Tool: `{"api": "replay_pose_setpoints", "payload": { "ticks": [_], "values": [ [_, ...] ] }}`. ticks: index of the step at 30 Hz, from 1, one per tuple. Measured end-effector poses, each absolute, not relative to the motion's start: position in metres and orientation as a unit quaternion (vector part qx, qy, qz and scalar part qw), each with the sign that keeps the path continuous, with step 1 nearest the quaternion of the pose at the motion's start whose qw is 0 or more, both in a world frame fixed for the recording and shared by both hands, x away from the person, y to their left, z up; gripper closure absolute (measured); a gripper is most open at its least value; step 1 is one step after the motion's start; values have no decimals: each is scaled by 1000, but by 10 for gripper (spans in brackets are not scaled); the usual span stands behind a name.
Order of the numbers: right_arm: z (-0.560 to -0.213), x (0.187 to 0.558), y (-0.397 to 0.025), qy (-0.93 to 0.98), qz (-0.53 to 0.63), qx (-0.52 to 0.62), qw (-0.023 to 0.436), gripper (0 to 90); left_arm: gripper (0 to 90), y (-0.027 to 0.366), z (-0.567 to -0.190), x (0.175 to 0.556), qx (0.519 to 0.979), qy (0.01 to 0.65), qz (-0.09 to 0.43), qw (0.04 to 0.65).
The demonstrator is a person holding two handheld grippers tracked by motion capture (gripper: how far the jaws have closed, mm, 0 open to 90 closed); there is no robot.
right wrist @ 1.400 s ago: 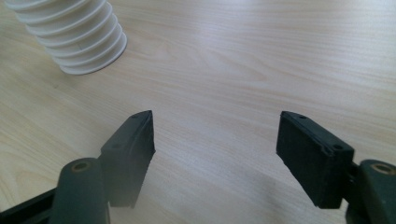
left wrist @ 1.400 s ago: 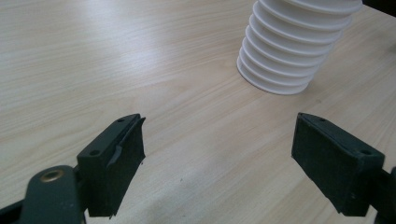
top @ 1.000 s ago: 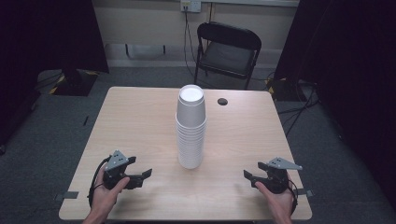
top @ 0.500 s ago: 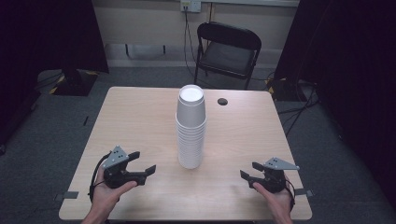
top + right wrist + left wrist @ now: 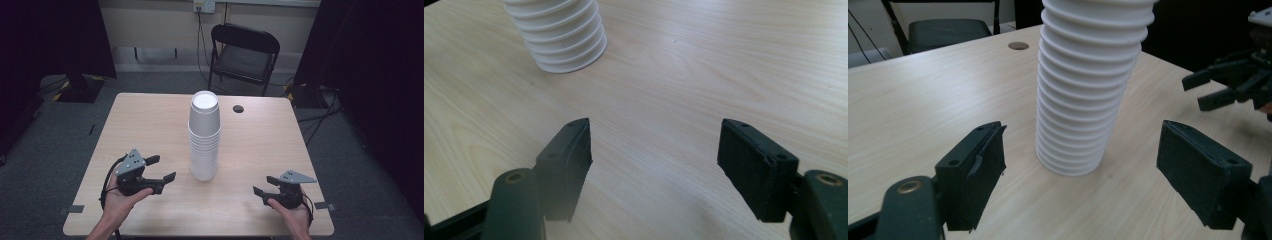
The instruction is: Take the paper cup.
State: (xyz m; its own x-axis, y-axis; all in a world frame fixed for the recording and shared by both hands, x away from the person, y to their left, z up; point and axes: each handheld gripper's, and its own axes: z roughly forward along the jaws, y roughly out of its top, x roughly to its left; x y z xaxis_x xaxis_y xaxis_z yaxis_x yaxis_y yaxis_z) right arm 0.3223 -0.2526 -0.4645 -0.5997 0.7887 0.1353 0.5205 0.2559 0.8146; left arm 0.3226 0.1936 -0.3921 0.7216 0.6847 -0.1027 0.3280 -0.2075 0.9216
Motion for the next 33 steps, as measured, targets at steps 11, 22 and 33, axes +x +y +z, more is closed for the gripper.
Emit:
{"api": "replay_pose_setpoints", "payload": {
  "ticks": [11,22,33],
  "values": [
    [-468,323,-253,785,435,416,147,285,159,178,-362,331,748,306,182,560],
    [-470,326,-252,781,435,424,143,267,179,163,-329,342,734,296,202,576],
    [-470,327,-255,776,437,430,146,279,155,145,-307,353,733,284,211,581]
  ]
}}
